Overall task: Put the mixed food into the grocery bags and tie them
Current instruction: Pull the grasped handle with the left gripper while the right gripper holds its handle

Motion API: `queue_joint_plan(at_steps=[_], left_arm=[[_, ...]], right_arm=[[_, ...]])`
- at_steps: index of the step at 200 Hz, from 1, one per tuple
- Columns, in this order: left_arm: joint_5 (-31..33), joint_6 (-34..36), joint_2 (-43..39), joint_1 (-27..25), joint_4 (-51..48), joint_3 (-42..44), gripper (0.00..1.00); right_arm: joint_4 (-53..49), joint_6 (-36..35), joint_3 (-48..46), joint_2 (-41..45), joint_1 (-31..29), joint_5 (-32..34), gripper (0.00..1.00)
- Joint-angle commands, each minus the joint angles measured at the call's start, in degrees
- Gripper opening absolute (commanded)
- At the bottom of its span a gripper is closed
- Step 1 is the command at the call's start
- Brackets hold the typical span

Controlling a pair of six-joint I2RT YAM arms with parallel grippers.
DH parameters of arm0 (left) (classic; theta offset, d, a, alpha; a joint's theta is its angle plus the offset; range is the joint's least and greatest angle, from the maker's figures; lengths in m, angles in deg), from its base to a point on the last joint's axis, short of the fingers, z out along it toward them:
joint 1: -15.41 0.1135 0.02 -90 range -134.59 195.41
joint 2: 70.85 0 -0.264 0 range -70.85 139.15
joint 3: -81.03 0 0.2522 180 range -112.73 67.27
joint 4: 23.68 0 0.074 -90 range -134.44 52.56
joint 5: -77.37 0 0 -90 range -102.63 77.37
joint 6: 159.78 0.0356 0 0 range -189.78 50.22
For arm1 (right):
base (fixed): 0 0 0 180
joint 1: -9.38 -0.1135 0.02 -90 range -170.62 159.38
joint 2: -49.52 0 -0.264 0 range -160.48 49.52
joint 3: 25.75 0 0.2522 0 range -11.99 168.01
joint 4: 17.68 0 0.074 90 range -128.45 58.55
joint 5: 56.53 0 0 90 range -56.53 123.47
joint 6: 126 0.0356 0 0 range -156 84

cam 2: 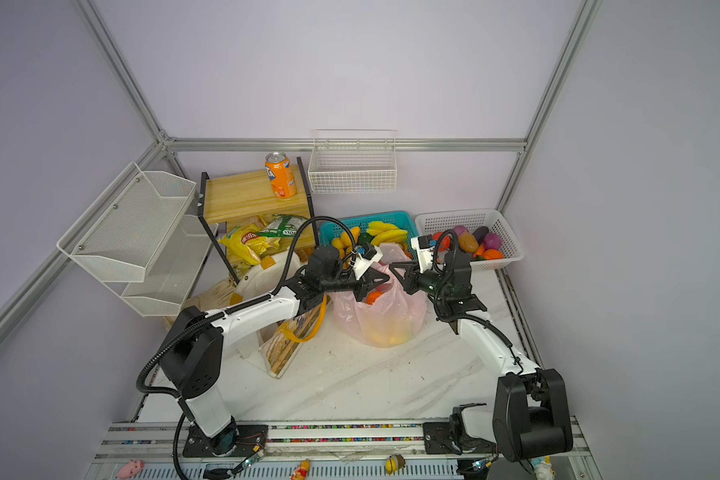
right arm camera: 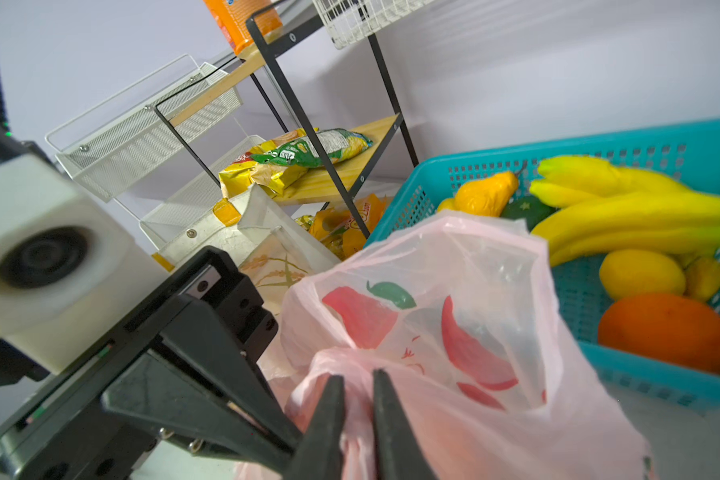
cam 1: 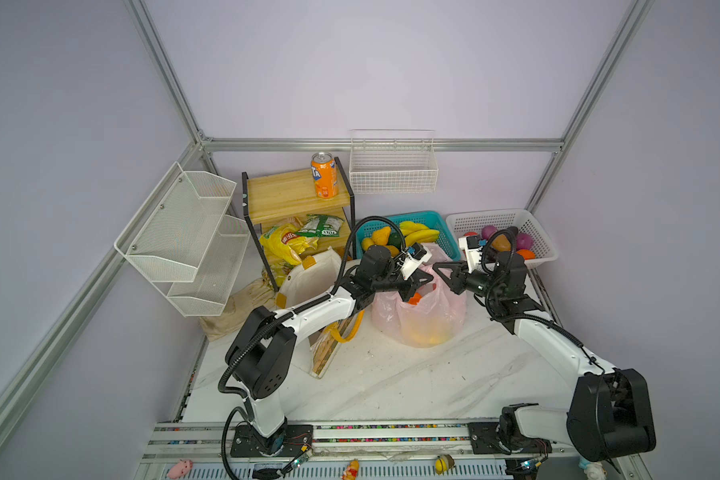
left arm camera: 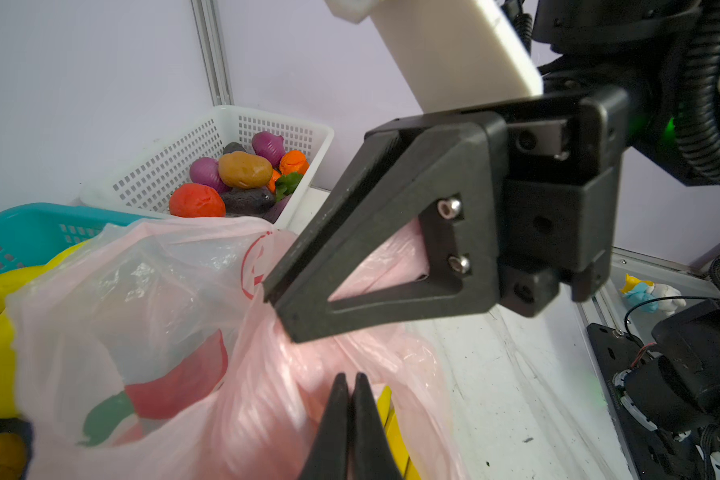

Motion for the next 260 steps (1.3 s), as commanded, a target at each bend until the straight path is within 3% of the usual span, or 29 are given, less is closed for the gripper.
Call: queue_joint_plan(at_steps=[1,25,70,106,147,176,228,260], left_arm=[[-0.8,0.8,0.4,-0.7,0.4,1.1,0.09],[-1.2,1.0,0.4,-0.8,-0.2,1.1,0.14],[-7.5,2.0,-1.7,-0.6,-4.6,0.8,0.43],[-10.4,3.8,-6.7,0.6,-9.4,0.5,0.56],[-14.5,2.8,-12.9,3.6,-8.5,0.5,0.64],[-14.9,2.8,-12.9,6.5,-9.3,-2.6,0.67],[-14.2,15.7,-2.3,7.6,-29.1,-19.9,0.68],[-15.0,20.6,1.2,7.2,-32.8,-24.7,0.71]], right_arm=[[3.2,-0.8,0.9,-0.4,-0.3,-1.2,0.04],[3.9,-1.8,1.1,-0.6,-0.2,-1.8,0.0],[1.7,-8.2,2.6,-0.9,-0.1,-3.1,0.0],[1.3,-13.6,2.8,-0.2,0.0,-4.0,0.0],[1.2,-17.3,2.9,0.3,-0.1,-6.2,0.0],[1.5,-17.9,2.9,0.6,-0.1,-7.2,0.0],[2.2,-17.7,2.9,1.3,-0.1,-8.1,0.0],[2.0,-17.6,2.7,1.2,-0.1,-8.0,0.0]])
